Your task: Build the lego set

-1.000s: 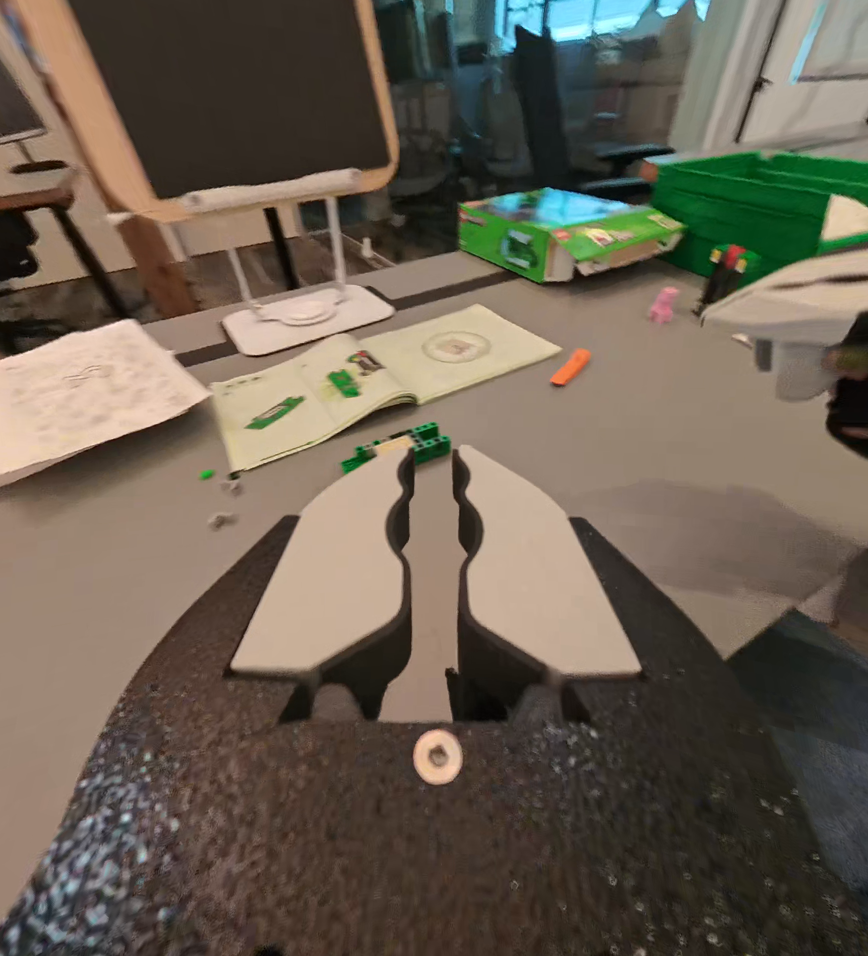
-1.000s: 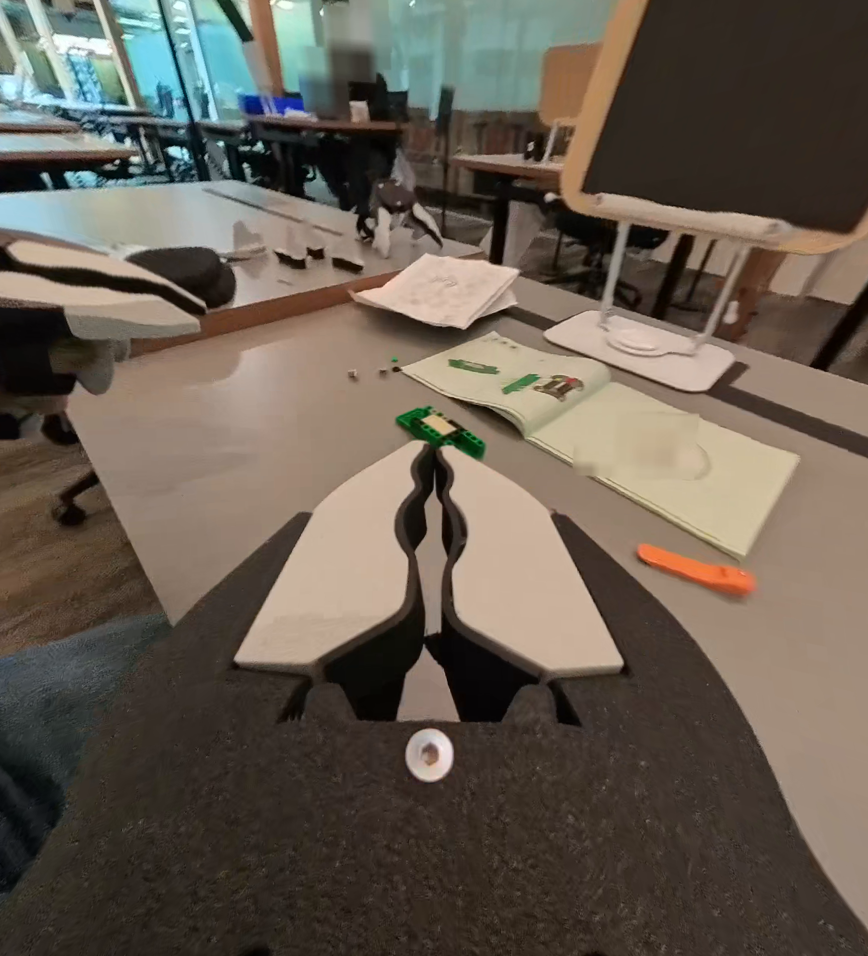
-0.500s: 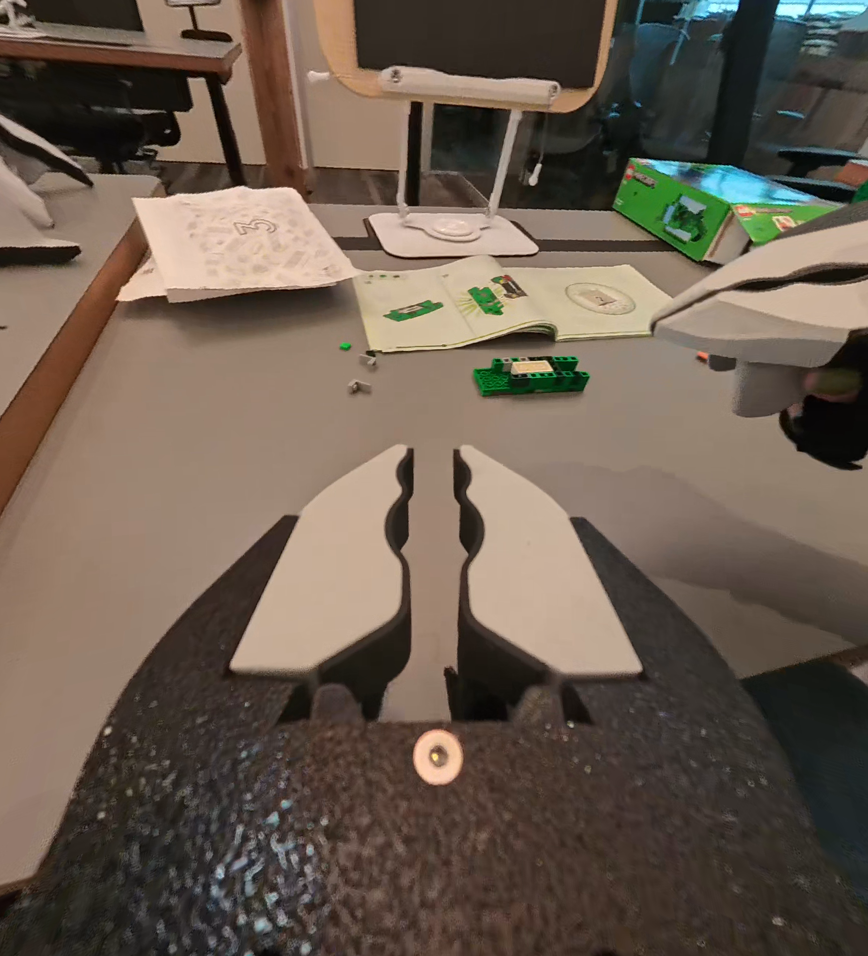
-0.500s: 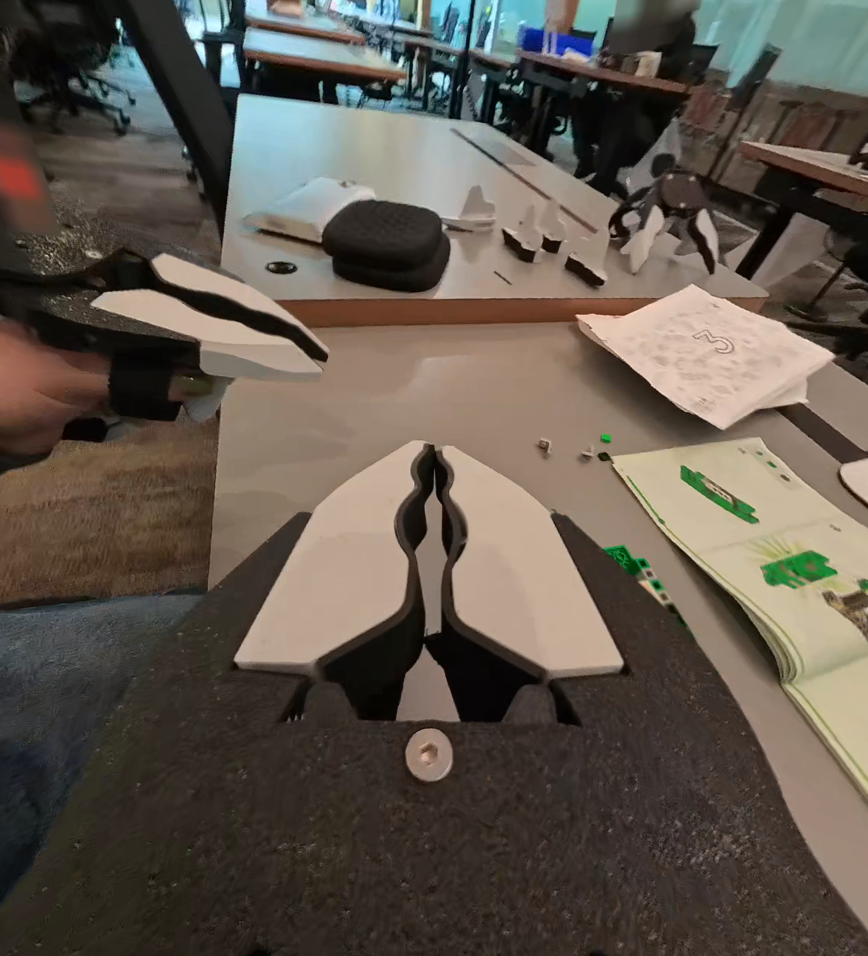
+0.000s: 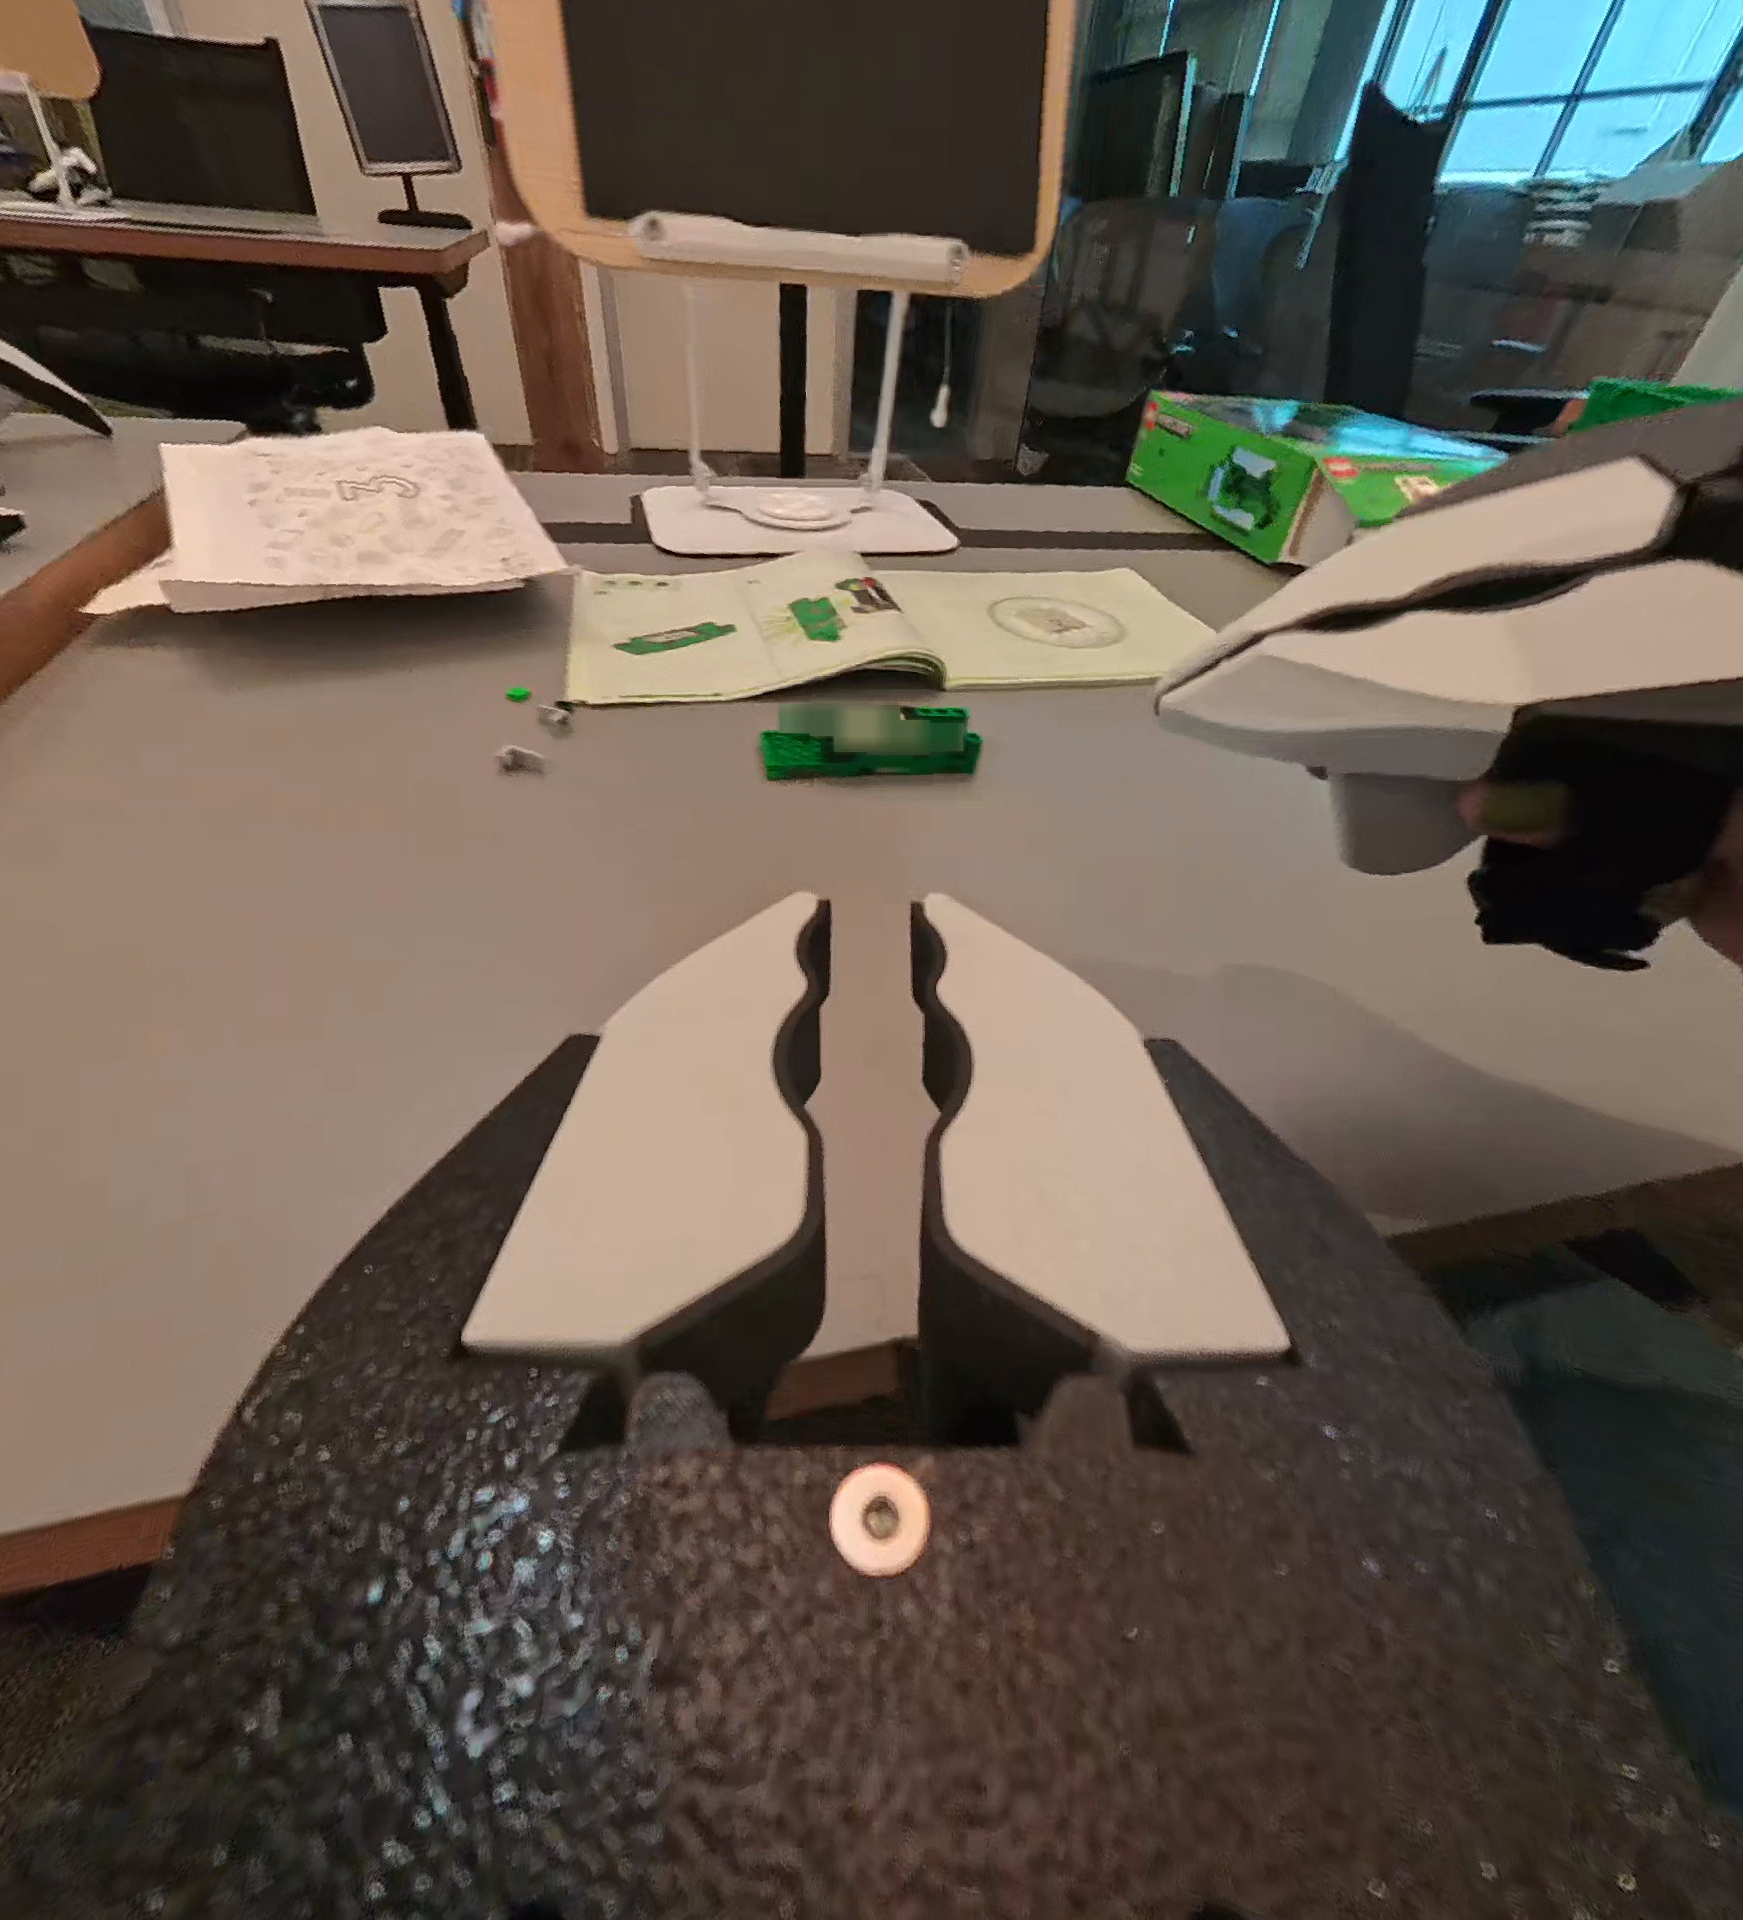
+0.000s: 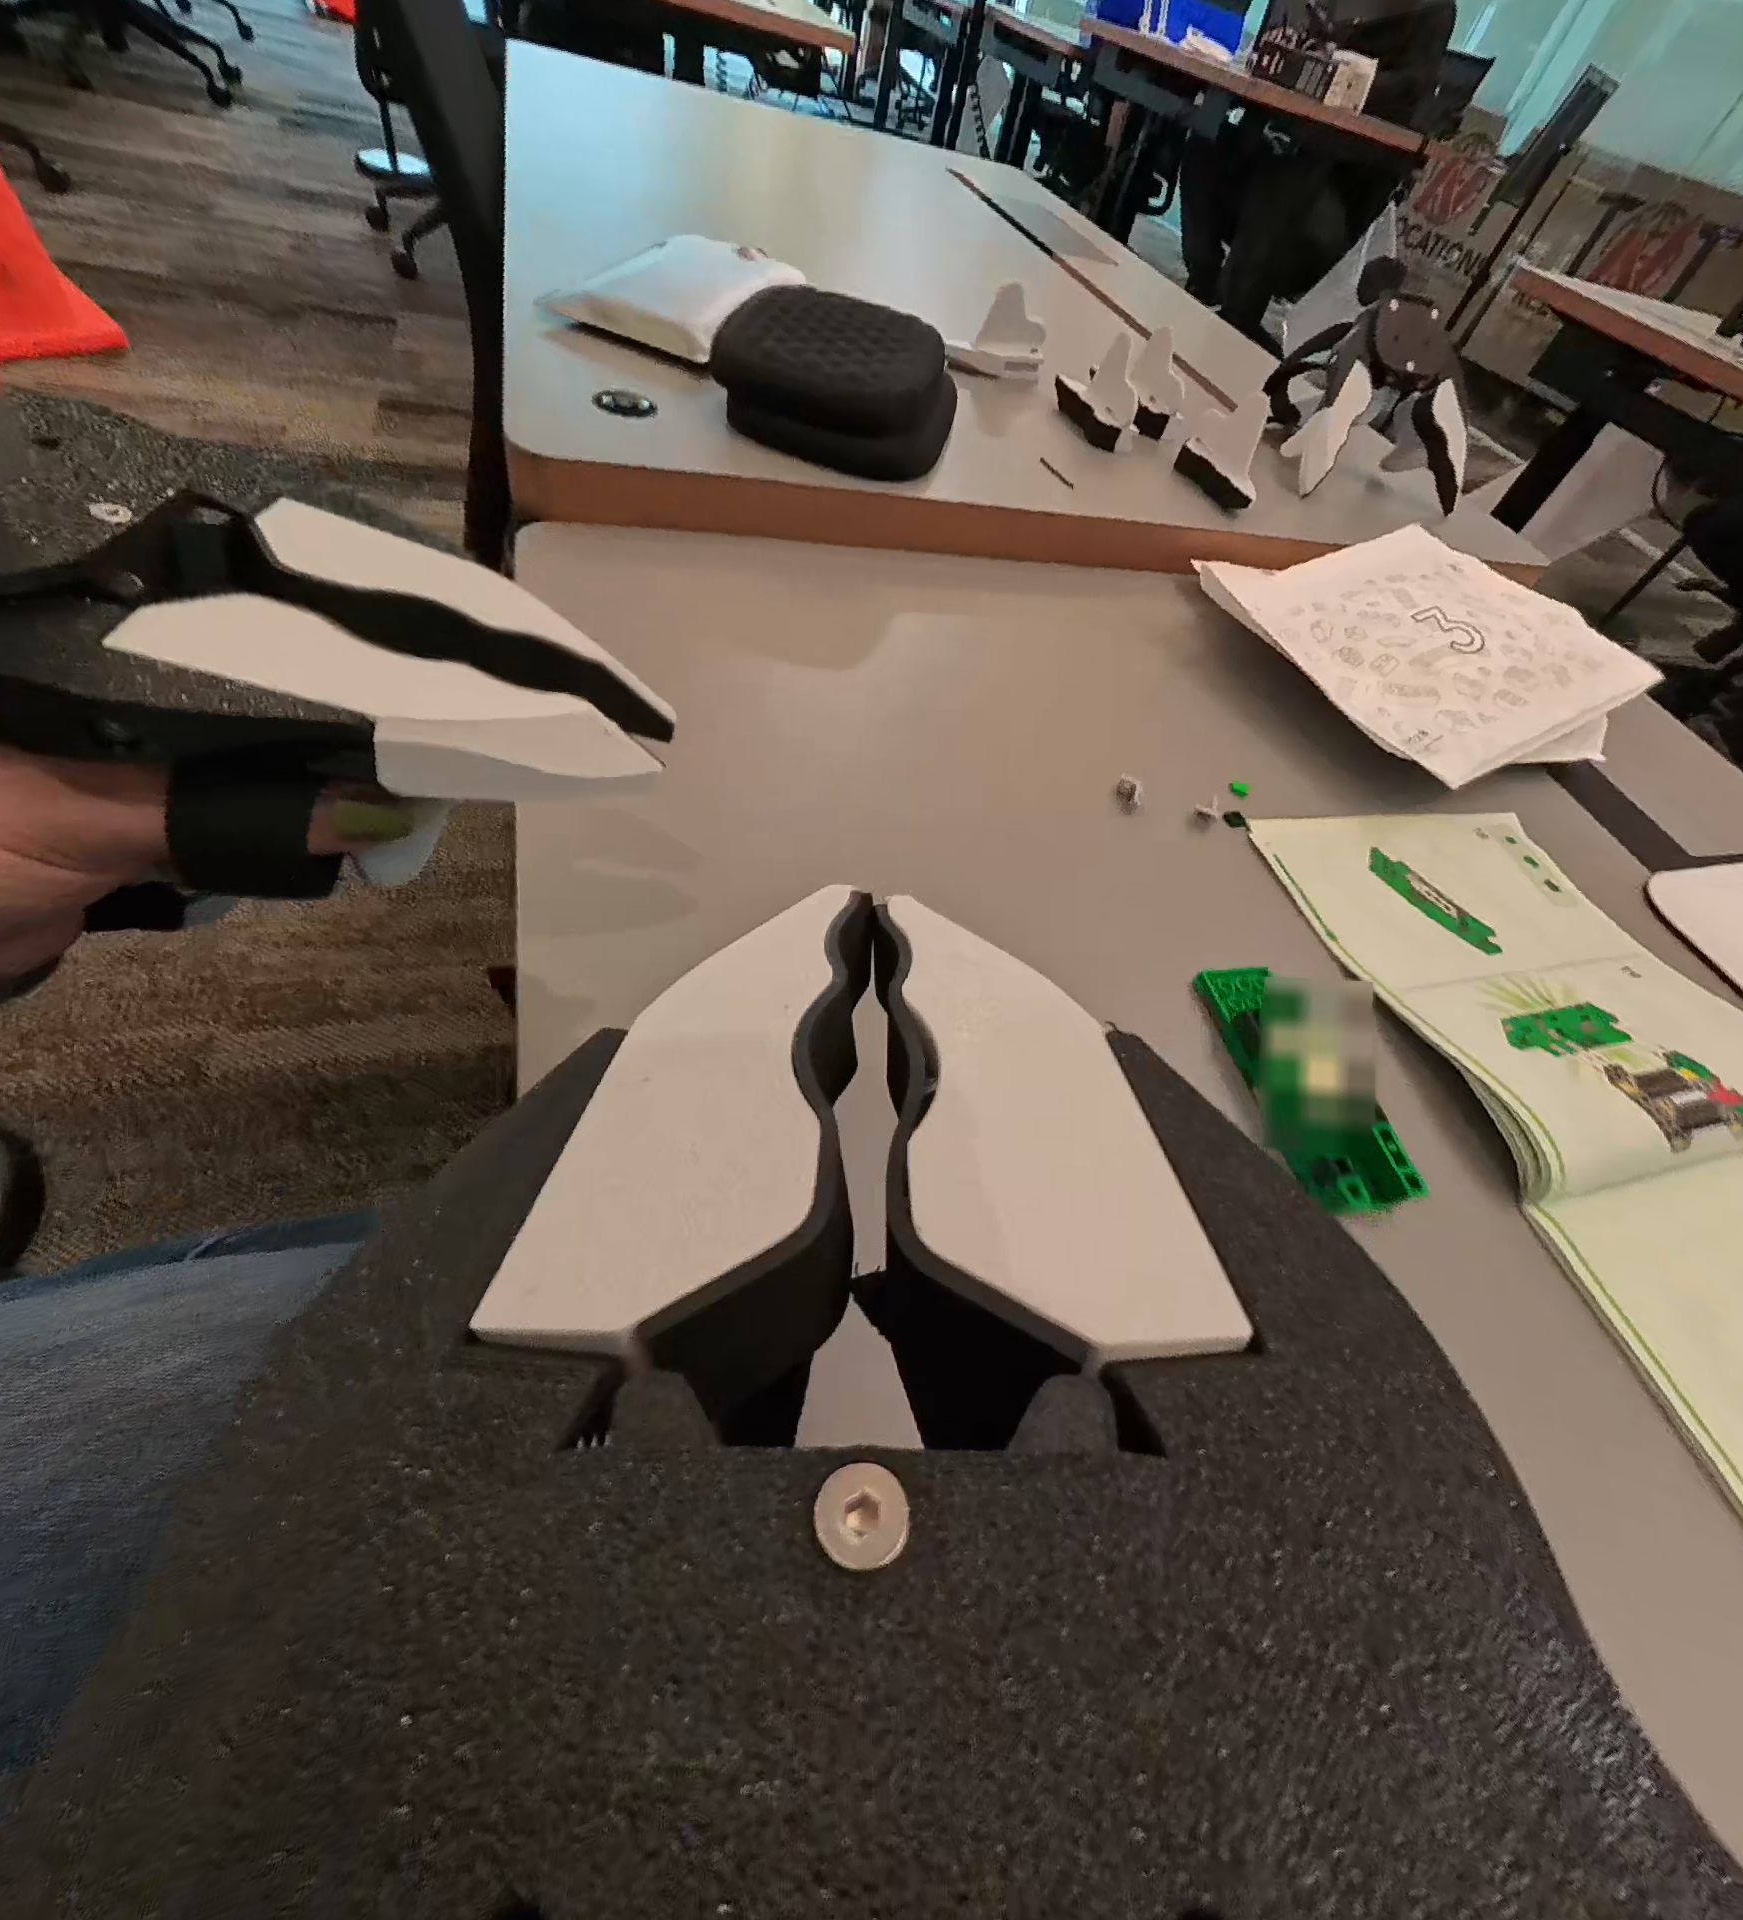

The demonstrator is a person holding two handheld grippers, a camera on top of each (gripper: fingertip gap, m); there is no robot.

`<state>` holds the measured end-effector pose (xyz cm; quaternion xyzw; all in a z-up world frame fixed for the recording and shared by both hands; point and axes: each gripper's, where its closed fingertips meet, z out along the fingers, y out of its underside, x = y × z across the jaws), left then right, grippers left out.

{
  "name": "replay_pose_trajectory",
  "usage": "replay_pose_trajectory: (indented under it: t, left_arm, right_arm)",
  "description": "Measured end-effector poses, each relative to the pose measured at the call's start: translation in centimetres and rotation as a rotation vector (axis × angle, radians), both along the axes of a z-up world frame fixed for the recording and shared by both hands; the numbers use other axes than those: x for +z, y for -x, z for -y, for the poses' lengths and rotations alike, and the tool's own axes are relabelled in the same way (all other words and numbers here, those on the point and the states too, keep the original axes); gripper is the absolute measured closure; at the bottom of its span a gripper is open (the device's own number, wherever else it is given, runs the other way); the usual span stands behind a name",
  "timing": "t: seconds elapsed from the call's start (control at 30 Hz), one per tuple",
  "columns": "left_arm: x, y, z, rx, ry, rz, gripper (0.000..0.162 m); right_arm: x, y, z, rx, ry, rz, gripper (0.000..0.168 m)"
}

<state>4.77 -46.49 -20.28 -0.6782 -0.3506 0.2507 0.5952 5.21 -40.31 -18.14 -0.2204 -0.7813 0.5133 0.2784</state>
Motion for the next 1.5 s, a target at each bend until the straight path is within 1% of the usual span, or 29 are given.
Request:
replay_pose_trajectory:
  t: [0.07, 0.17, 0.23, 0.27, 0.4, 0.53, 0.67, 0.73, 0.83, 0.93, 1.03, 1.13, 1.27, 1.4, 1.5]
  left_arm:
    - [-0.7, -1.8, -1.4, 0.001, 0.018, -0.013, 0.149]
    - [-2.1, -5.3, -3.0, -0.009, 0.032, -0.004, 0.155]
    - [-3.1, -8.0, -3.1, 0.006, 0.072, -0.006, 0.162]
    - [-3.5, -9.2, -2.6, 0.031, 0.103, -0.01, 0.162]
    - [-4.8, -14.4, 0.7, 0.11, 0.184, 0.003, 0.162]
    - [-5.9, -19.8, 5.5, 0.217, 0.248, 0.049, 0.162]
    - [-6.3, -25.5, 9.9, 0.317, 0.266, 0.092, 0.162]
    - [-6.3, -28.3, 11.5, 0.348, 0.278, 0.099, 0.162]
    - [-6.2, -32.2, 12.9, 0.362, 0.288, 0.106, 0.162]
    - [-6.2, -35.7, 13.1, 0.343, 0.303, 0.11, 0.162]
    - [-6.4, -38.4, 12.4, 0.297, 0.325, 0.105, 0.162]
    - [-6.6, -40.4, 11.7, 0.271, 0.359, 0.096, 0.162]
    - [-7.1, -42.2, 10.0, 0.226, 0.328, 0.13, 0.162]
    - [-7.0, -43.5, 9.2, 0.211, 0.33, 0.14, 0.16]
    - [-6.3, -44.8, 9.9, 0.226, 0.338, 0.134, 0.159]
  right_arm:
    - [-0.3, -1.4, -1.1, -0.008, -0.011, -0.01, 0.168]
    - [-0.8, -3.8, -2.5, -0.03, -0.001, -0.011, 0.168]
    - [-1.3, -5.7, -3.5, -0.052, -0.002, -0.014, 0.168]
    - [-1.4, -6.7, -3.9, -0.063, 0.001, -0.019, 0.168]
    - [-1.9, -11.2, -5.9, -0.105, 0.03, -0.023, 0.168]
    - [-1.9, -16.2, -8.0, -0.158, 0.049, -0.035, 0.168]
    - [-2.3, -21.5, -10.8, -0.237, 0.042, -0.038, 0.168]
    - [-2.4, -24.2, -12.5, -0.285, 0.034, -0.042, 0.168]
    - [-2.8, -28.4, -14.8, -0.356, 0.017, -0.04, 0.168]
    - [-3.0, -32.3, -17.0, -0.431, 0.001, -0.042, 0.168]
    - [-3.6, -35.6, -18.9, -0.502, -0.031, -0.026, 0.168]
    - [-4.4, -38.4, -20.6, -0.564, -0.097, -0.008, 0.168]
    - [-5.0, -41.5, -23.6, -0.654, -0.165, 0.025, 0.167]
    - [-5.0, -44.5, -25.0, -0.664, -0.134, 0.059, 0.164]
    - [-5.3, -46.4, -25.5, -0.665, -0.139, 0.083, 0.162]
